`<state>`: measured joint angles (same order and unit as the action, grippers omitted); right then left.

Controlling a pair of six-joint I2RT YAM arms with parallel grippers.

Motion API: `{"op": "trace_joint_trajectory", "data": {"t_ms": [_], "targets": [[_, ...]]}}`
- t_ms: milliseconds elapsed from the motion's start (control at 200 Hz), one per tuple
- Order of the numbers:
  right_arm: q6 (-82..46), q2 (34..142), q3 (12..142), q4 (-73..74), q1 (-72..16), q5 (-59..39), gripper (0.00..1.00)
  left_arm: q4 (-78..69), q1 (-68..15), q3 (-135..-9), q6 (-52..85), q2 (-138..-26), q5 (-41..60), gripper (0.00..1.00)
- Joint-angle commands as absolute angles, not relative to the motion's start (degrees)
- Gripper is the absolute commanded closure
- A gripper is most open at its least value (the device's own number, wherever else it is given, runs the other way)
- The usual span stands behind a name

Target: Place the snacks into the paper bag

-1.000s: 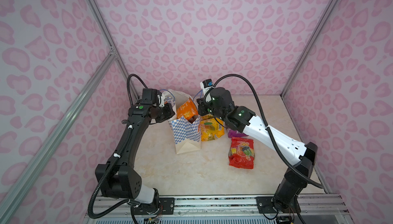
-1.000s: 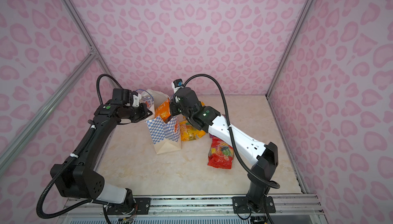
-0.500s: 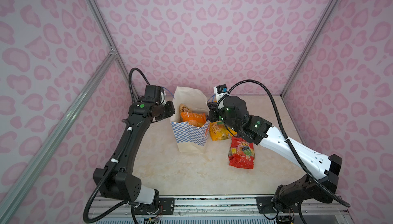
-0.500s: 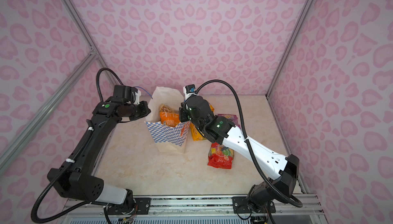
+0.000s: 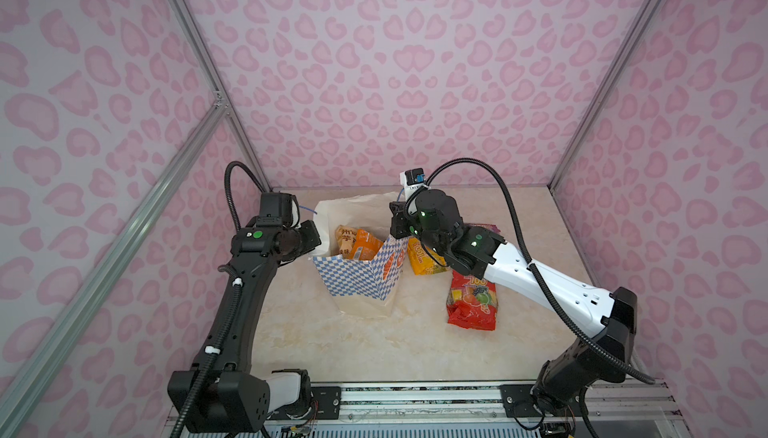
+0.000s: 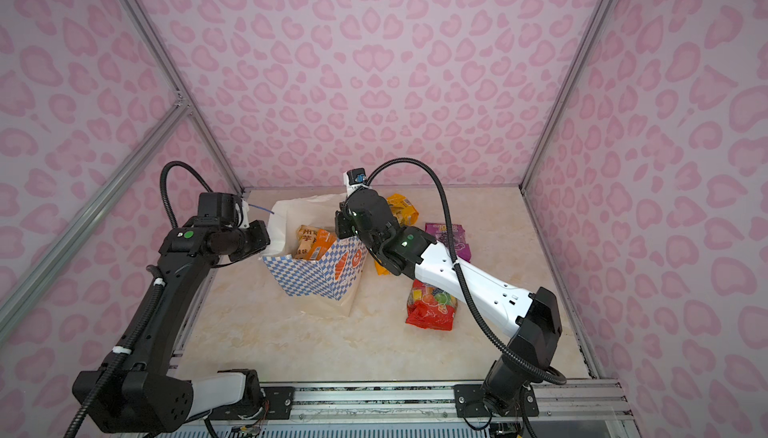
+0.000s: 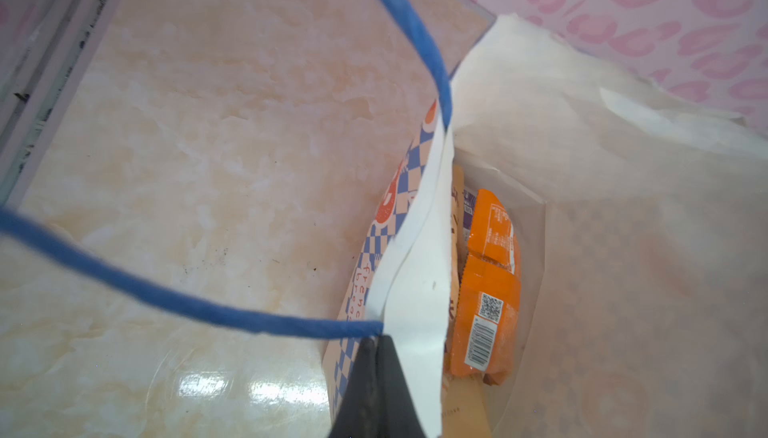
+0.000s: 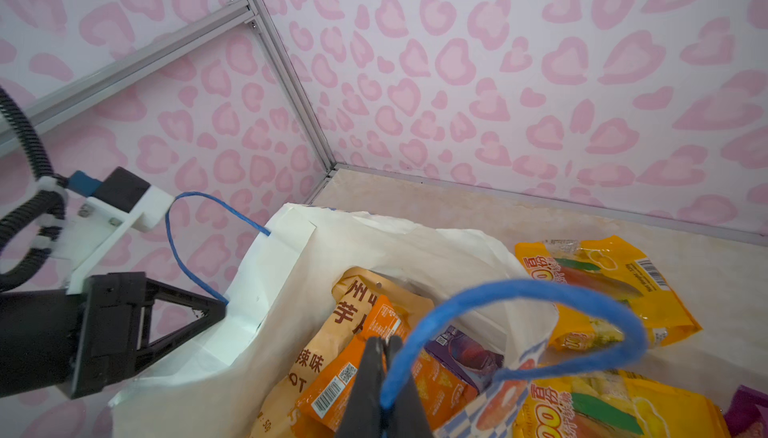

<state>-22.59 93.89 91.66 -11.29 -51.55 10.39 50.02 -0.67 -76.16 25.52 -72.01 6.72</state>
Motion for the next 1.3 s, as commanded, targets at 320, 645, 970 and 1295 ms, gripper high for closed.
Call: {"op": "trace_joint_trajectory", "data": {"t_ms": [320, 645, 970, 1295], "targets": [[-24.8, 93.1, 92.1, -10.2, -47.3, 0.2, 0.42, 45.6, -0.3, -73.8, 28.7, -65.8, 10.8, 0.92], [-33.5, 77.5, 80.3, -25.0, -37.8, 11.7, 0.03, 43.5, -0.4, -71.0, 27.8, -63.9, 11.6, 0.92], [-46.4, 74.4, 60.7, -17.2, -29.5, 1.9, 0.09, 43.2, -0.4, -72.5, 27.4, -66.0, 11.4, 0.93], [-50.0, 89.4, 59.6, -13.1, -27.2, -3.6, 0.09, 43.8, -0.4, -72.1, 27.4, -65.5, 11.3, 0.93]]}}
